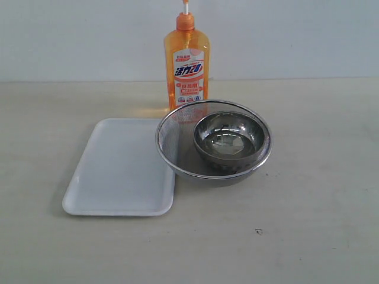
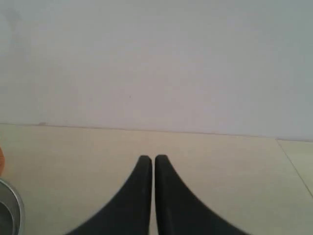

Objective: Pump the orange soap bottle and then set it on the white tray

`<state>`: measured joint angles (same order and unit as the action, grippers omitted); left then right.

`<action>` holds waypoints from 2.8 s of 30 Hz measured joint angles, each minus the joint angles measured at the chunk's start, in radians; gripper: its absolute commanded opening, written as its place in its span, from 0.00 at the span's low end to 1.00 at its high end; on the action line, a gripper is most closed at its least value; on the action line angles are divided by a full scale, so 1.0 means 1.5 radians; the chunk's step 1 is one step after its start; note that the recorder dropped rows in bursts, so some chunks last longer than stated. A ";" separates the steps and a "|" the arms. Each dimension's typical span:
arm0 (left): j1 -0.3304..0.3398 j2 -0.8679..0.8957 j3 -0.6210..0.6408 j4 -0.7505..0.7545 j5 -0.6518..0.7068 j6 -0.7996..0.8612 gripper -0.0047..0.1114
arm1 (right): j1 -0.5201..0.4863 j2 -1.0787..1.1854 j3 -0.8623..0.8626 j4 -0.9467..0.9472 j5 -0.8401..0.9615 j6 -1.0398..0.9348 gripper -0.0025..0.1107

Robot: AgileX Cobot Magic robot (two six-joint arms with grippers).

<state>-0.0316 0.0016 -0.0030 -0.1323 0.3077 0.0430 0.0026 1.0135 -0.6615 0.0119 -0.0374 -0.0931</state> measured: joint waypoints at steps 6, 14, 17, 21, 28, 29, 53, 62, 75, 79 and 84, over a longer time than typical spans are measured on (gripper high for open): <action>0.000 0.000 0.000 0.000 0.000 0.000 0.08 | 0.000 0.055 -0.040 0.000 -0.003 -0.007 0.02; 0.000 0.000 0.000 0.000 0.000 0.000 0.08 | 0.000 0.121 -0.096 0.000 -0.004 -0.030 0.02; 0.000 0.000 0.000 0.000 0.000 0.000 0.08 | 0.000 0.149 -0.120 -0.001 0.005 -0.041 0.02; 0.000 0.000 0.000 0.000 0.000 0.000 0.08 | 0.000 0.183 -0.150 -0.002 0.014 -0.055 0.02; 0.000 0.000 0.000 0.000 0.000 0.000 0.08 | 0.000 0.241 -0.194 -0.008 0.018 -0.059 0.02; 0.000 0.000 0.000 0.000 0.000 0.000 0.08 | 0.000 0.258 -0.209 -0.008 0.019 -0.059 0.02; 0.000 0.000 0.000 0.000 0.000 0.000 0.08 | 0.000 0.479 -0.391 0.079 0.101 -0.289 0.02; 0.000 0.000 0.000 0.000 0.000 0.000 0.08 | 0.000 0.529 -0.395 0.122 0.116 -0.321 0.02; 0.000 0.000 0.000 0.000 0.000 0.000 0.08 | 0.085 0.569 -0.418 0.433 0.130 -0.628 0.02; 0.000 0.000 0.000 0.000 0.000 0.000 0.08 | 0.105 0.601 -0.476 0.567 0.192 -0.789 0.02; 0.000 0.000 0.000 0.000 0.000 0.000 0.08 | 0.105 0.640 -0.537 0.869 0.361 -1.102 0.02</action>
<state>-0.0316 0.0016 -0.0030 -0.1323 0.3077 0.0430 0.1605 1.9737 -1.4669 1.3156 0.5036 -1.7455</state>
